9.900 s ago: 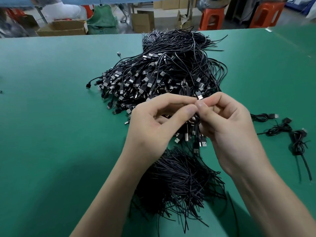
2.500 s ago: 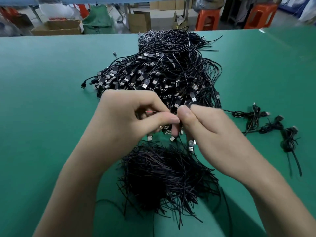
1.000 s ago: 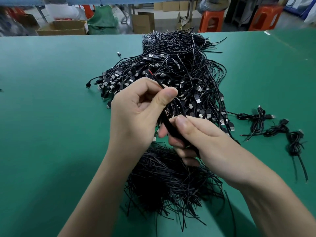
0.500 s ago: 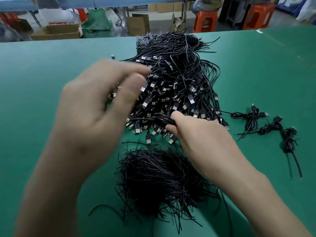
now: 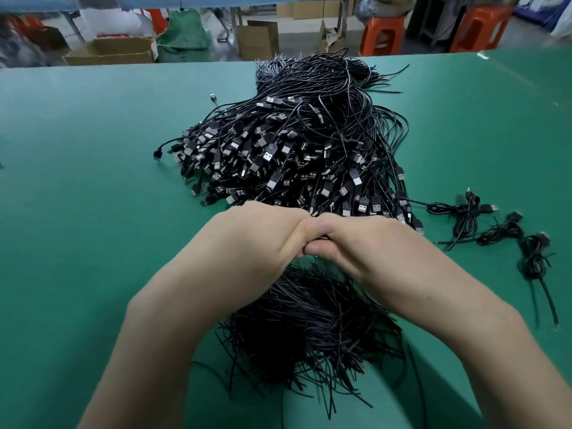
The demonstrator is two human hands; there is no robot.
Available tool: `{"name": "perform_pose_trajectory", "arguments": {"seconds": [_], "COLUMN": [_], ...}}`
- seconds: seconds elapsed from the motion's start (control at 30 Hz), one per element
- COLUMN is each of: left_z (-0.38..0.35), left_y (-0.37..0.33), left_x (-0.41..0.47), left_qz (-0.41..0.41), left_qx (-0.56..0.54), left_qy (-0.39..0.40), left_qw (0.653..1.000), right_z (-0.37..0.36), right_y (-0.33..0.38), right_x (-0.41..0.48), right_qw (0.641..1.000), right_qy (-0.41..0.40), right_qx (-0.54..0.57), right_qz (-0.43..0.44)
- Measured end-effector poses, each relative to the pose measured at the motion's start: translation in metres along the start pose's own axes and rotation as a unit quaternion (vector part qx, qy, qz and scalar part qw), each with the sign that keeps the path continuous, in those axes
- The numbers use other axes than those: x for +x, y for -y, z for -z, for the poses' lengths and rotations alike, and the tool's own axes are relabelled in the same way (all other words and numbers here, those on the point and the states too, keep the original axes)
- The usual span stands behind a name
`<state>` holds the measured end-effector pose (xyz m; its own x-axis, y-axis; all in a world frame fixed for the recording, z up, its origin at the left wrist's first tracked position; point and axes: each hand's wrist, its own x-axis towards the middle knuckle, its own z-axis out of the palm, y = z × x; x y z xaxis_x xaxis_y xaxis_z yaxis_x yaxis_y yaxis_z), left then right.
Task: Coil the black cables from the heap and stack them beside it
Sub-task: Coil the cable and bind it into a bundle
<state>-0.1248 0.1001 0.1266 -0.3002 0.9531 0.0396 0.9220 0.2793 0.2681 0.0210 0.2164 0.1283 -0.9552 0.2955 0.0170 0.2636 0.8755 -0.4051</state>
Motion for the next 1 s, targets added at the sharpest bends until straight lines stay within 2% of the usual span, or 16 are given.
{"name": "perform_pose_trajectory", "arguments": {"seconds": [0.07, 0.13, 0.2, 0.27, 0.37, 0.5, 0.57, 0.7, 0.8, 0.9, 1.0], "left_z": [-0.007, -0.012, -0.016, -0.019, -0.025, -0.036, -0.04, -0.049, -0.054, -0.053, -0.046], "left_y": [-0.001, -0.003, -0.005, -0.008, -0.021, -0.036, -0.039, -0.048, -0.053, -0.058, -0.055], "left_x": [0.004, 0.003, 0.003, 0.006, 0.012, 0.017, 0.018, 0.012, 0.01, 0.01, 0.009], "left_qz": [-0.032, -0.04, -0.012, 0.027, 0.066, 0.077, 0.075, 0.008, 0.022, 0.032, 0.024], "left_qx": [-0.021, -0.118, -0.203, -0.3, -0.433, -0.534, -0.53, -0.429, -0.388, -0.427, -0.443], "left_qy": [-0.045, -0.089, -0.131, -0.19, -0.243, -0.21, -0.202, -0.256, -0.286, -0.251, -0.202], "left_qw": [0.998, 0.988, 0.97, 0.934, 0.865, 0.816, 0.82, 0.866, 0.876, 0.868, 0.873], "right_z": [0.0, 0.0, 0.001, 0.0, -0.007, -0.017, -0.023, -0.03, -0.033, -0.036, -0.034], "right_y": [-0.004, -0.012, -0.021, -0.032, -0.029, -0.009, -0.007, -0.001, 0.005, 0.01, 0.006], "right_x": [-0.001, -0.004, -0.008, -0.008, -0.003, 0.003, 0.005, 0.006, 0.005, 0.004, 0.005], "right_qw": [0.999, 0.992, 0.978, 0.959, 0.926, 0.902, 0.881, 0.843, 0.814, 0.785, 0.798], "right_qy": [-0.017, -0.101, -0.17, -0.207, -0.184, -0.228, -0.265, -0.317, -0.335, -0.358, -0.37], "right_qx": [0.031, 0.052, 0.082, 0.159, 0.322, 0.365, 0.39, 0.428, 0.469, 0.502, 0.473], "right_qz": [-0.007, -0.048, -0.089, -0.11, -0.067, -0.015, -0.038, -0.069, -0.071, -0.063, -0.057]}}
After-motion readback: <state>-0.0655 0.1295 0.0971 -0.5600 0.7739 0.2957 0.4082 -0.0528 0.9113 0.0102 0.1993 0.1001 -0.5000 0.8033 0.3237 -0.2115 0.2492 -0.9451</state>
